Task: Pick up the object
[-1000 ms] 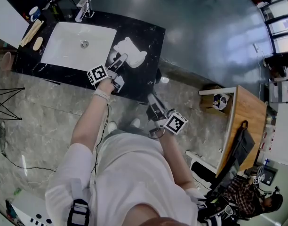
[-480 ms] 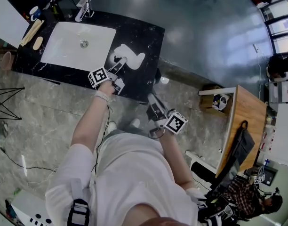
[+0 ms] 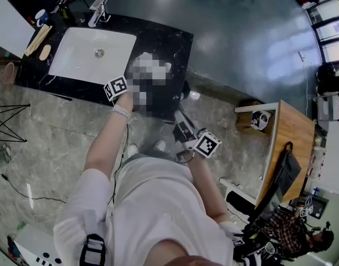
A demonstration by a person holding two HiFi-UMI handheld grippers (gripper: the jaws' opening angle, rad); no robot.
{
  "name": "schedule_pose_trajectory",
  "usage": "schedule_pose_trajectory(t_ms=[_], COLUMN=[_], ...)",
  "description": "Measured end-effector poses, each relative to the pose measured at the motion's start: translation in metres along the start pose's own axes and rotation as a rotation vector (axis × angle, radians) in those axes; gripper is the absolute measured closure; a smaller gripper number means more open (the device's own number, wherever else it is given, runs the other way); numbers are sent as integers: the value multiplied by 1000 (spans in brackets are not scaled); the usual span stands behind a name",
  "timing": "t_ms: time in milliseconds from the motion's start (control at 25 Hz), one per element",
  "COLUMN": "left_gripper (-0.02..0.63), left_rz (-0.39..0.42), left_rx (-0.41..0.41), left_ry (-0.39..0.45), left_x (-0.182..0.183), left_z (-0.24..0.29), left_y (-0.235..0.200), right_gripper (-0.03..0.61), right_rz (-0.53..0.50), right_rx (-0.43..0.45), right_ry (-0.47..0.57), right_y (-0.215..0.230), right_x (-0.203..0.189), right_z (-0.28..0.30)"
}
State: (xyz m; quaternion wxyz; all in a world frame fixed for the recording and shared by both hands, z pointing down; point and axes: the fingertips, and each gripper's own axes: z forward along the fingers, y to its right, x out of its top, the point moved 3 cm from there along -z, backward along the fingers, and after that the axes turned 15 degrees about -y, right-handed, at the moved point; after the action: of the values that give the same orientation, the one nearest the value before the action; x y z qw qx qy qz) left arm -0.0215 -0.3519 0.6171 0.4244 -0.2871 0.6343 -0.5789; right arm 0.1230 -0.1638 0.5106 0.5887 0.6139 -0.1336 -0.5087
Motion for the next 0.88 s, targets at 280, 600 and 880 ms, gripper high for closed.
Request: schedule_pose_trajectory(t_ms=[280,600,880], left_gripper=[518,538,545], left_rz=[-6,-42,-85], left_rx=[84,180,128], left_ry=[-53,-42,-1], left_x=[-1,-5,-3], left_z=[7,2,1], left_y=[3,-15,-17], right_gripper=[552,549,349], right_rz=[-40,-77,-3], right_rx=[6,-122,-271], right_ry=[-11,-69,-154], right_y=[-3,33,85], right_x=[9,61,104], right_z=[5,41,91])
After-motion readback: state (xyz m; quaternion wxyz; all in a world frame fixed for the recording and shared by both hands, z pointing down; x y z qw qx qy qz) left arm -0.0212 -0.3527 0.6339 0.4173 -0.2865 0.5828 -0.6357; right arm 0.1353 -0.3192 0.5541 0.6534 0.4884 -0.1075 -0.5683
